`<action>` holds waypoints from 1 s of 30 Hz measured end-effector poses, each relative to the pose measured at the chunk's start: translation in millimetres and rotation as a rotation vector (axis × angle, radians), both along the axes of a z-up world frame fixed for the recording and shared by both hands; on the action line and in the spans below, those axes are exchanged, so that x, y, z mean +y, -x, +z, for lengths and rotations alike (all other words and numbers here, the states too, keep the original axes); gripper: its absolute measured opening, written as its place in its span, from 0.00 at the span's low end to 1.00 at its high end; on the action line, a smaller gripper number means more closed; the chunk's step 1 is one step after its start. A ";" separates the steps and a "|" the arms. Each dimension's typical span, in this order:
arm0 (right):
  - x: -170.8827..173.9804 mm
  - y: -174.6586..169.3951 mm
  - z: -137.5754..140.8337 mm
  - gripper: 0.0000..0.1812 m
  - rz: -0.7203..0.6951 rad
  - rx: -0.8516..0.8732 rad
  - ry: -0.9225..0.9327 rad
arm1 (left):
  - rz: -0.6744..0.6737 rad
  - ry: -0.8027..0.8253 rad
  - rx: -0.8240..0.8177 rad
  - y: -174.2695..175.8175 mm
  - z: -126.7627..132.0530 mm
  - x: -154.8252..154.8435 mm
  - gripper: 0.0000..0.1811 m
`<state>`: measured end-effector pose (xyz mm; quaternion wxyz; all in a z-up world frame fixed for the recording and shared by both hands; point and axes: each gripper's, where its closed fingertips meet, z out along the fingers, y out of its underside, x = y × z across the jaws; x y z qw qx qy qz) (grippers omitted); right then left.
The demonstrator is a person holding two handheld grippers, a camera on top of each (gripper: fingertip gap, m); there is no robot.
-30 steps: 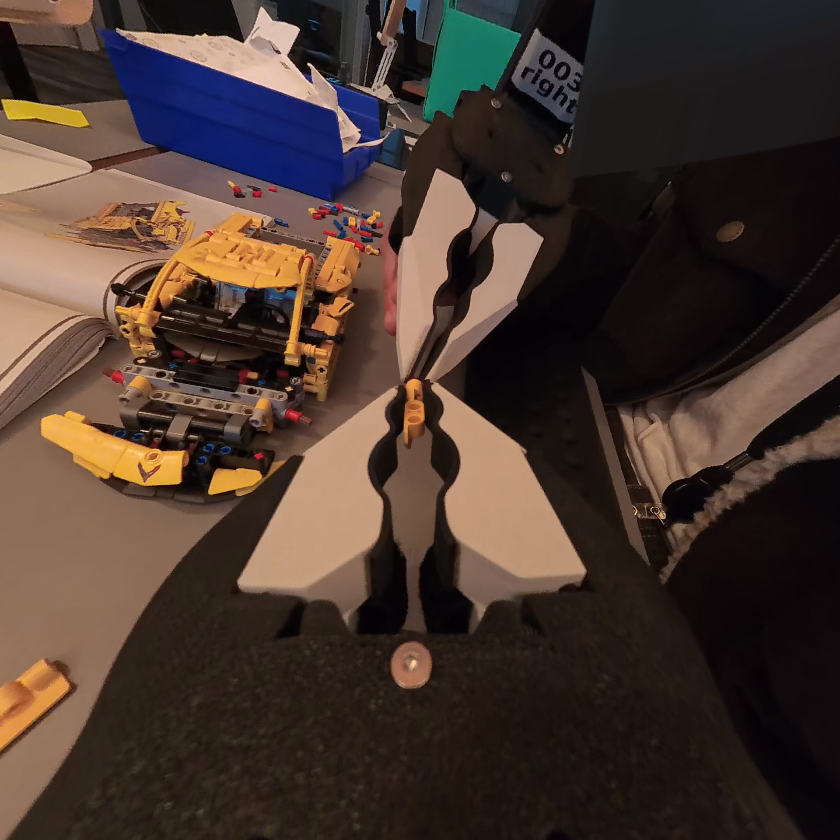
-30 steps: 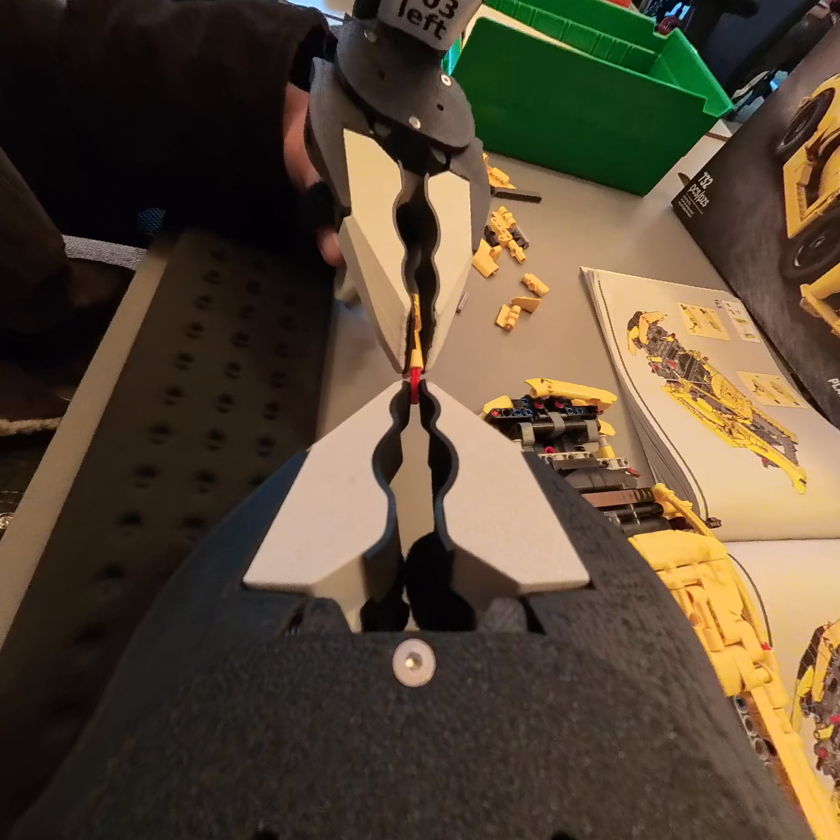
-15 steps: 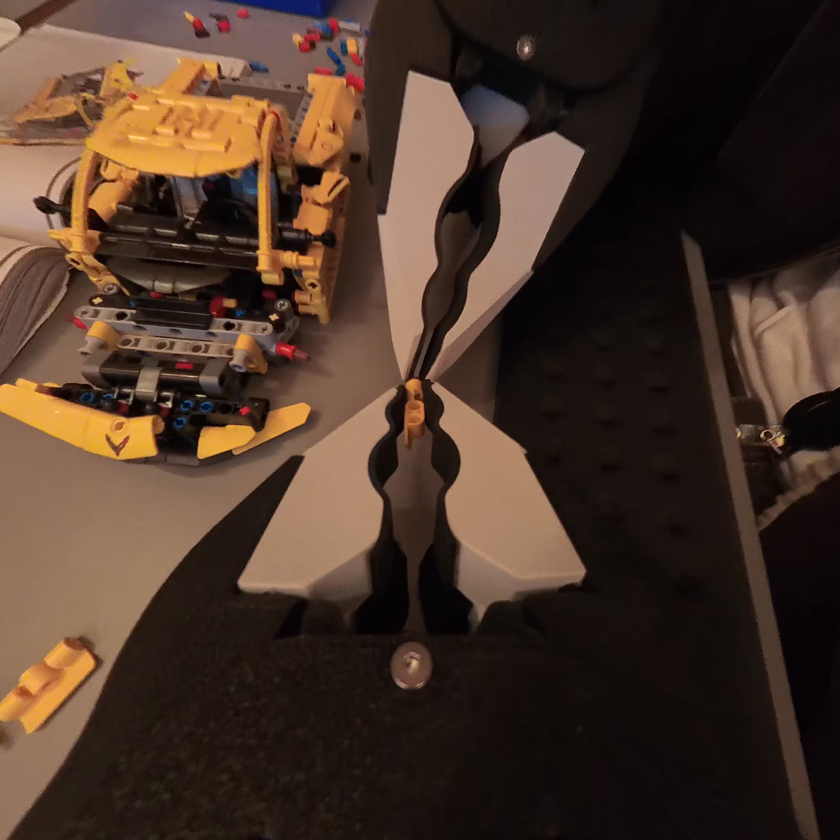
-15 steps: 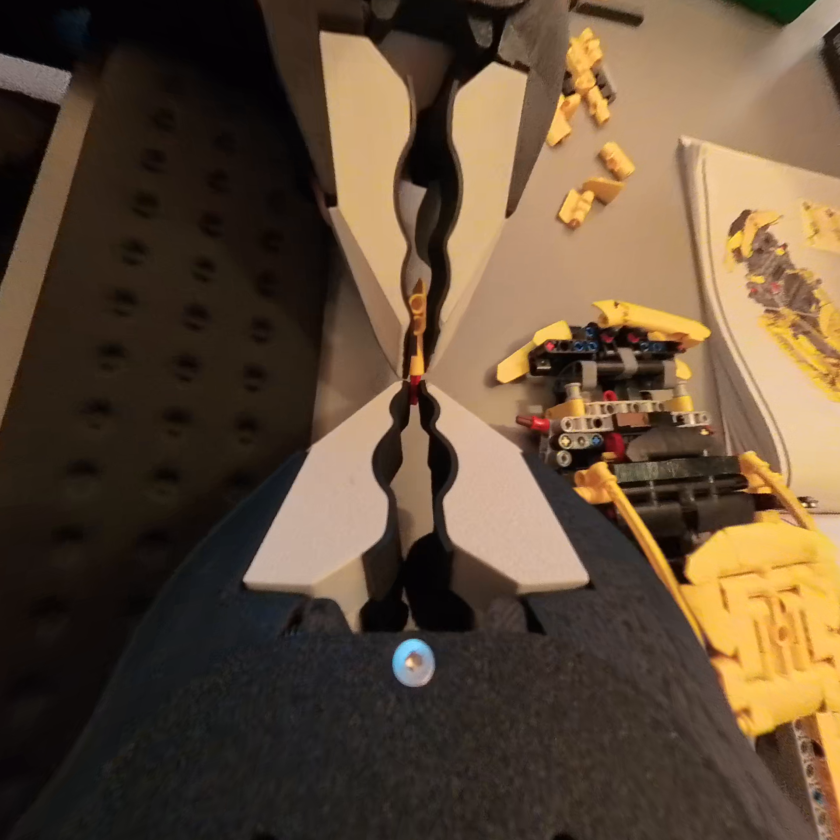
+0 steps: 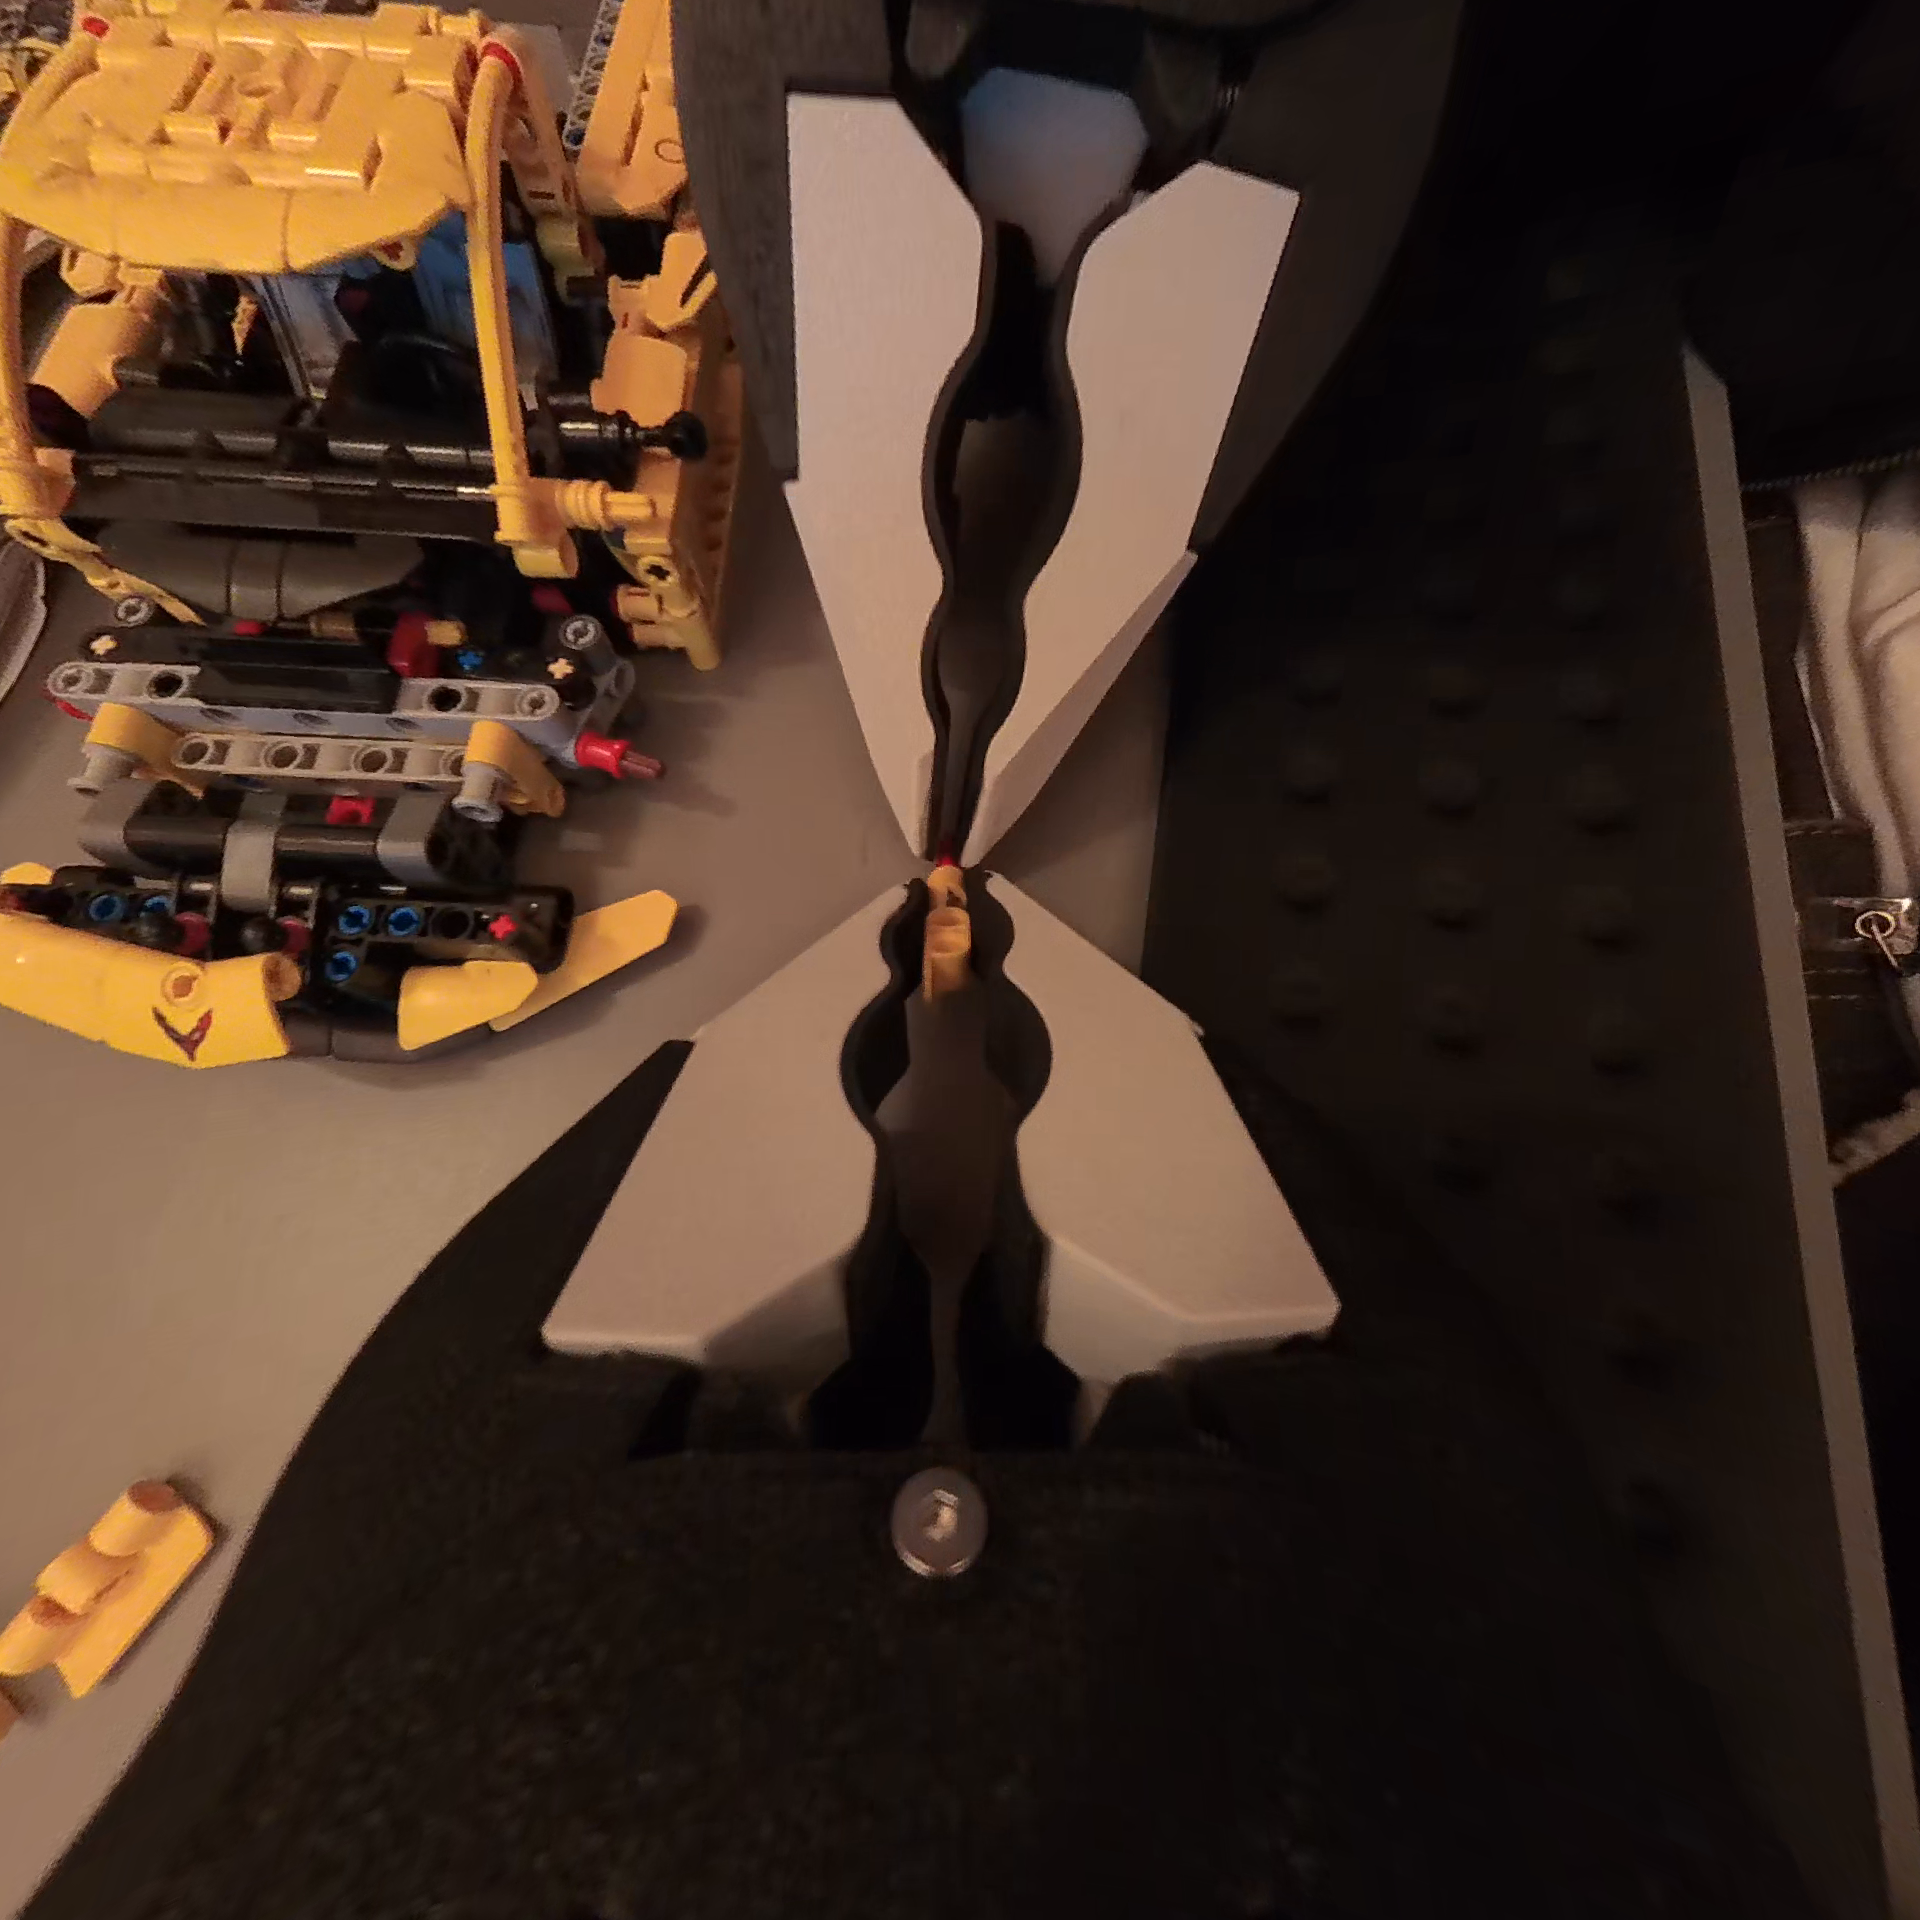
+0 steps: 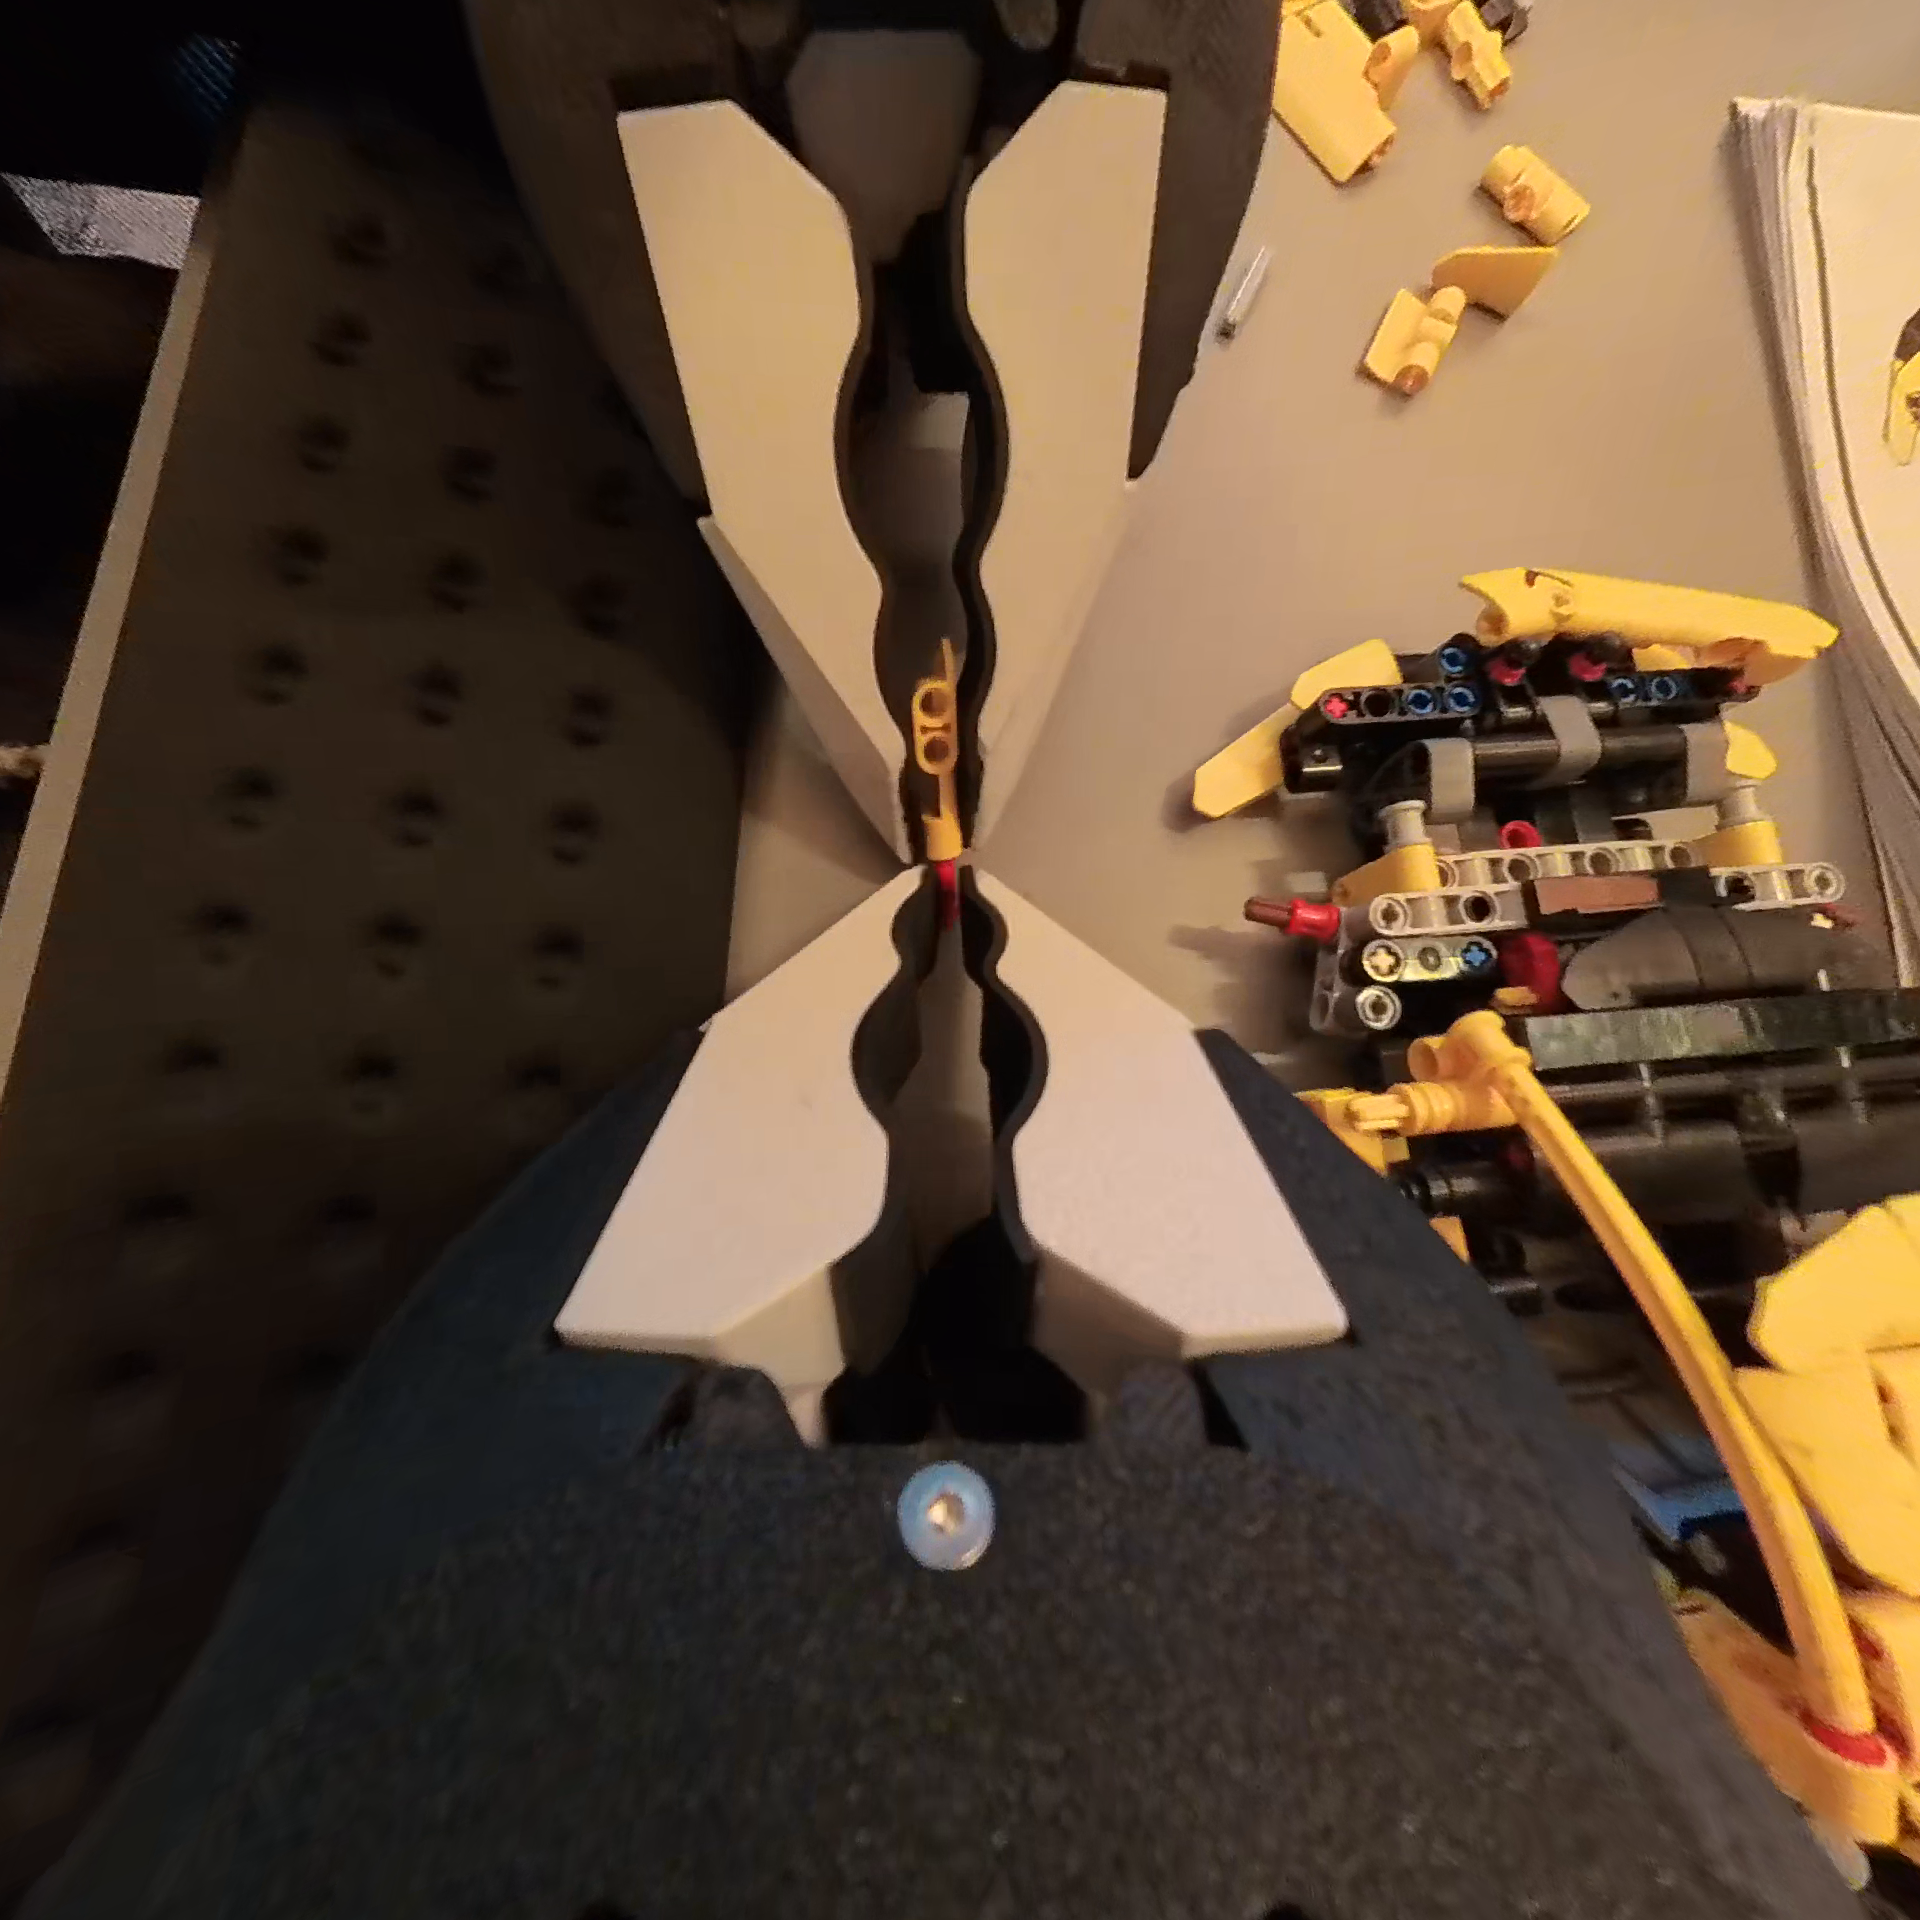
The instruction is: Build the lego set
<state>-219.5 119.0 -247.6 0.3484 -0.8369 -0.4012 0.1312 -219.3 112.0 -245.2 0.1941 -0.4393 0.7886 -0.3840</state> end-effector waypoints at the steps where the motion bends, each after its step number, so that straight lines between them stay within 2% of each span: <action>1: 0.1 -0.6 0.9 0.02 -0.001 0.005 -0.005 | -0.001 0.002 0.001 0.1 -0.1 -0.1 0.04; 8: -5.1 -8.8 1.2 0.06 0.024 0.012 -0.005 | -0.001 0.006 0.003 0.0 -0.1 -0.1 0.04; 20: -0.6 2.5 -4.9 0.02 0.073 -0.038 -0.058 | -0.016 -0.007 -0.012 1.4 1.3 -1.6 0.04; 24: -0.2 2.5 15.3 0.01 0.060 0.066 -0.102 | -0.018 0.050 -0.128 0.0 22.2 -2.1 0.04; 30: -3.4 4.3 17.9 0.01 0.073 0.088 -0.096 | -0.042 0.042 -0.140 0.6 22.8 -6.3 0.04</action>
